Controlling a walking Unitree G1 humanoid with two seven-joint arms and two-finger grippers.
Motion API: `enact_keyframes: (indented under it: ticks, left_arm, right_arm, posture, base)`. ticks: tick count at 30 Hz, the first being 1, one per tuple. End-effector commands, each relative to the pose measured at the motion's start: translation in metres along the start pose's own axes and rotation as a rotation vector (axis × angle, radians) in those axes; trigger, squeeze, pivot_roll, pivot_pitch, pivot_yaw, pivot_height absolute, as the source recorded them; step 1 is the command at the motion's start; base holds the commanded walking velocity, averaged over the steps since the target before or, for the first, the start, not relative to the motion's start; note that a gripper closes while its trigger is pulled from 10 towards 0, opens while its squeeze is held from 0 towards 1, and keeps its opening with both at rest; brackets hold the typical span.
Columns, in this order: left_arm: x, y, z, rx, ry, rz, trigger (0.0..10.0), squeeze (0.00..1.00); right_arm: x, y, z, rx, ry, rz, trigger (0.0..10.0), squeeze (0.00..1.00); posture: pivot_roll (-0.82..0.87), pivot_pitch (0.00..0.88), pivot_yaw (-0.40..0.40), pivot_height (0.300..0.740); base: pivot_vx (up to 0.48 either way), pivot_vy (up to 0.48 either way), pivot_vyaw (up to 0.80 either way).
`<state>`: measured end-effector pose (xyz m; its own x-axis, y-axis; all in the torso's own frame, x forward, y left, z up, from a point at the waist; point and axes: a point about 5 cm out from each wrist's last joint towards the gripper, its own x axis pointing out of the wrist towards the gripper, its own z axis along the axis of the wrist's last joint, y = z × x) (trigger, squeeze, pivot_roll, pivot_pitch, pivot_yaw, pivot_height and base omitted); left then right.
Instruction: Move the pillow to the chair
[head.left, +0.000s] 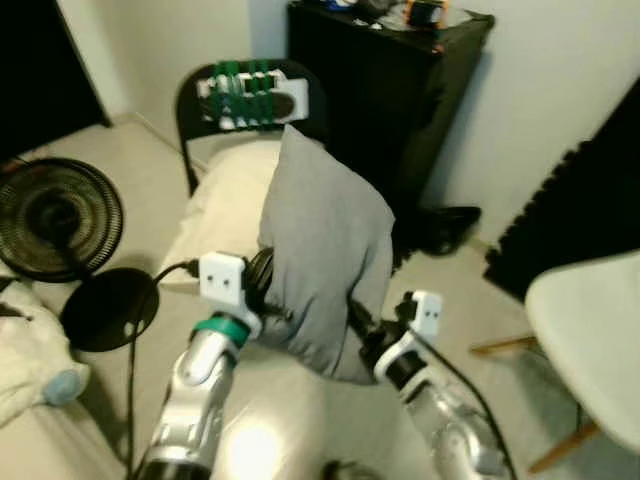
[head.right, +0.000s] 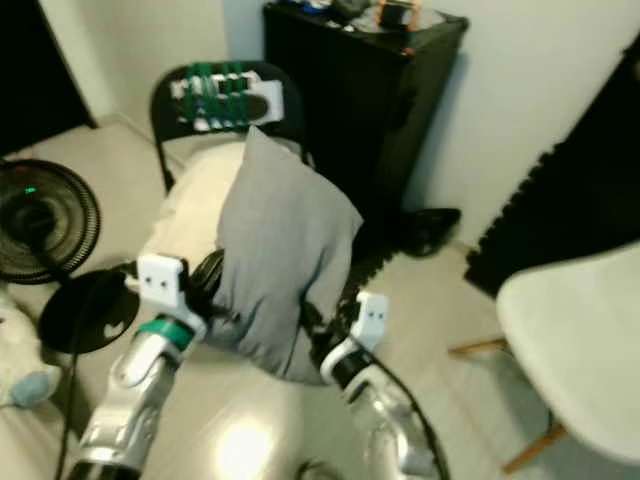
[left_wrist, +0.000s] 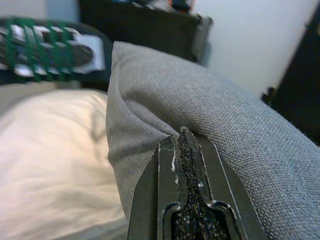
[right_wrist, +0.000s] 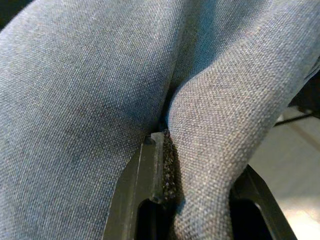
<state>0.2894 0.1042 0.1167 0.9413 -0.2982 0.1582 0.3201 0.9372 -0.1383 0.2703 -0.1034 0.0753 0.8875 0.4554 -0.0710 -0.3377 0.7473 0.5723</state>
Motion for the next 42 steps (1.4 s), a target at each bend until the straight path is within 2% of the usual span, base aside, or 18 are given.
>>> enact_keyframes:
  ticks: [1,14,17,33,37,42]
  left_arm:
    - [-0.0006,-0.0217,-0.0112,-0.022,0.042,-0.06,10.0,0.0]
    - [-0.0048,-0.0205,-0.0149,-0.042,0.073,-0.041,10.0,0.0]
    - [-0.0041,-0.0182,-0.0164,-0.003,0.091,-0.032,10.0,0.0]
    - [-0.0039,-0.0188,-0.0146,0.034,0.082,-0.041,10.0,0.0]
    - [-0.0041,-0.0203,-0.0109,-0.005,0.051,-0.05,10.0,0.0]
    - [-0.0038,-0.0206,-0.0111,-0.001,0.056,-0.057,10.0,0.0]
  right_arm:
    - [0.009,0.0276,-0.0008,0.011,-0.001,0.141,10.0,0.0]
    - [0.0091,0.028,-0.0024,0.017,0.013,0.145,10.0,0.0]
    - [0.0089,0.0293,-0.0046,0.023,0.015,0.14,10.0,0.0]
    - [0.0086,0.0288,-0.0049,0.026,0.011,0.129,10.0,0.0]
    - [0.0085,0.0286,-0.0047,0.027,0.009,0.126,10.0,0.0]
    - [0.0086,0.0281,-0.0047,0.022,0.012,0.126,10.0,0.0]
  posture:
    - [-0.03,0.034,0.048,0.74]
    - [-0.02,0.042,0.05,0.74]
    - [-0.02,0.041,0.056,0.74]
    - [-0.01,0.04,0.063,0.74]
    - [-0.02,0.041,0.064,0.74]
    - [-0.01,0.04,0.065,0.74]
  base:
    - [0.0,0.0,-0.8]
    - [0.0,0.0,-0.8]
    - [0.0,0.0,-0.8]
    - [0.0,0.0,-0.8]
    - [0.0,0.0,-0.8]
    - [0.0,0.0,-0.8]
